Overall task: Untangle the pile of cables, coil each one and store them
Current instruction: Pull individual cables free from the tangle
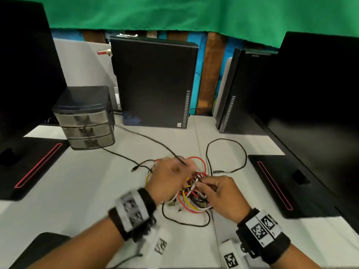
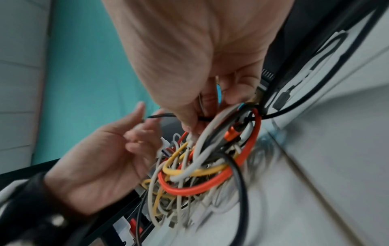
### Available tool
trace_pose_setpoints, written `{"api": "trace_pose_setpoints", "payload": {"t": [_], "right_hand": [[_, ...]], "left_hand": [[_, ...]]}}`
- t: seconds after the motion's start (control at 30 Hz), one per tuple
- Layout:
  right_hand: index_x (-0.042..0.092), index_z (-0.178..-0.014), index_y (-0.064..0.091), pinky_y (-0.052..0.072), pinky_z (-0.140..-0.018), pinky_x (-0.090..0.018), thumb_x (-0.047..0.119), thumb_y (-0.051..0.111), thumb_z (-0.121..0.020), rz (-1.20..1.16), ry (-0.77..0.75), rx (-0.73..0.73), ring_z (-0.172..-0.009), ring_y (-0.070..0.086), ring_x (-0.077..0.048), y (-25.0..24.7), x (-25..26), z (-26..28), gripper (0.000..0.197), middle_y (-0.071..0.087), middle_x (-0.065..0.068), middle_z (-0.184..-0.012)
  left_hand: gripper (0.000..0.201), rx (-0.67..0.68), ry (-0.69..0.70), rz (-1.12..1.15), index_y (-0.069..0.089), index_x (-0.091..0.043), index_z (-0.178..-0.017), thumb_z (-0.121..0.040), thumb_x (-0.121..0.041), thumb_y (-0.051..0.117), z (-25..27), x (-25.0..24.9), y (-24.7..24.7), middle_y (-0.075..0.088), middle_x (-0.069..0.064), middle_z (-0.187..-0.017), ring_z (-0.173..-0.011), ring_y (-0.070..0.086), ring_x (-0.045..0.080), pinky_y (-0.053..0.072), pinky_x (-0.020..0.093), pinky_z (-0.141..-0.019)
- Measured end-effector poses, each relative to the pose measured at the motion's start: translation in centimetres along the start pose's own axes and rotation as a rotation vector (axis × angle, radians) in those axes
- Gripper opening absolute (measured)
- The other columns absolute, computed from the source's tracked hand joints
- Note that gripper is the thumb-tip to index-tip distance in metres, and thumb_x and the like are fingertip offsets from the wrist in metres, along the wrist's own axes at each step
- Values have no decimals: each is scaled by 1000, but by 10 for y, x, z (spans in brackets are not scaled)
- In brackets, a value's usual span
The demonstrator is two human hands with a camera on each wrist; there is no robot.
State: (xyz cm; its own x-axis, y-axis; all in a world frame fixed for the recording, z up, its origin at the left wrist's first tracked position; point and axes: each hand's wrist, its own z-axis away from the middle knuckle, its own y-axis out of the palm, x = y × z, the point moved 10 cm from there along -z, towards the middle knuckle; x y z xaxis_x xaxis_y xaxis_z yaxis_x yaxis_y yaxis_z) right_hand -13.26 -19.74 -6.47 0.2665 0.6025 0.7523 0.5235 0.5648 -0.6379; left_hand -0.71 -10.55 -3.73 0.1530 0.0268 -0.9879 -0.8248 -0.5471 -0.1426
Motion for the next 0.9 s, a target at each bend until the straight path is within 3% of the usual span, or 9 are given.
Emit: {"api": "trace_pose_setpoints", "payload": {"t": [0.1,0.17,0.27,0.33,0.4,0.5,0.73,0.83,0.9], "right_hand": [[26,-77,73,51,-60,-38,29,63,-97,-10,-20,-8,-57,58,-13,-2,5,5,23,65,5,-62],[25,-77,75,54,-62,-38,27,65,-97,-61,10,-37,-60,63,-14,-9,1,4,22,69,3,-67],[22,-82,78,51,-60,-21,22,65,-97,-79,38,-16,-64,66,-2,-10,-2,0,19,72,14,-70],[25,-80,76,51,-59,-22,24,65,-97,-78,35,-2,-62,65,-1,-6,2,0,21,70,16,-68],[26,-80,75,54,-60,-33,27,63,-98,-47,10,-1,-59,62,-7,-3,6,1,21,71,8,-69],[30,-82,74,43,-53,-23,27,62,-98,38,-29,-5,-52,53,-7,-4,8,3,20,66,12,-63],[33,-94,73,42,-61,-12,37,72,-90,237,139,75,-67,59,9,2,-15,5,6,68,24,-77],[33,-97,76,52,-72,-24,43,69,-90,309,174,92,-80,66,-1,2,-17,4,14,73,17,-89],[35,-98,75,49,-68,-22,45,68,-91,350,193,103,-81,66,-5,1,-18,4,14,73,17,-91]], "left_hand": [[23,45,104,-163,76,-10,-82,-95,-25,66,6,-3,27,69,8,-63,-52,60,13,48,27,-56],[24,-171,139,-78,75,-8,-80,-96,-23,65,-8,-28,-19,69,5,-63,-54,60,14,47,27,-56],[19,-424,144,161,73,-11,-83,-96,-22,65,-17,-49,-87,65,1,-66,-56,58,11,48,22,-52],[17,-300,37,153,72,-11,-85,-95,-25,67,-13,-33,-64,64,1,-68,-52,56,10,46,22,-50],[14,-54,-43,-17,74,-13,-88,-94,-24,68,-1,-7,-6,65,-1,-64,-49,57,9,45,22,-50],[28,100,-36,-152,73,-6,-77,-98,-21,63,9,5,33,65,0,-57,-49,57,12,47,23,-51],[22,-163,91,114,74,-8,-88,-99,-20,58,-8,-70,-65,70,1,-70,-60,67,11,53,19,-55],[24,-273,192,137,72,-11,-89,-101,-24,55,-8,-94,-109,69,-2,-69,-64,67,10,54,18,-60],[23,-399,306,248,68,-13,-93,-103,-26,51,-5,-108,-162,66,-5,-70,-67,64,8,53,17,-65]]}}
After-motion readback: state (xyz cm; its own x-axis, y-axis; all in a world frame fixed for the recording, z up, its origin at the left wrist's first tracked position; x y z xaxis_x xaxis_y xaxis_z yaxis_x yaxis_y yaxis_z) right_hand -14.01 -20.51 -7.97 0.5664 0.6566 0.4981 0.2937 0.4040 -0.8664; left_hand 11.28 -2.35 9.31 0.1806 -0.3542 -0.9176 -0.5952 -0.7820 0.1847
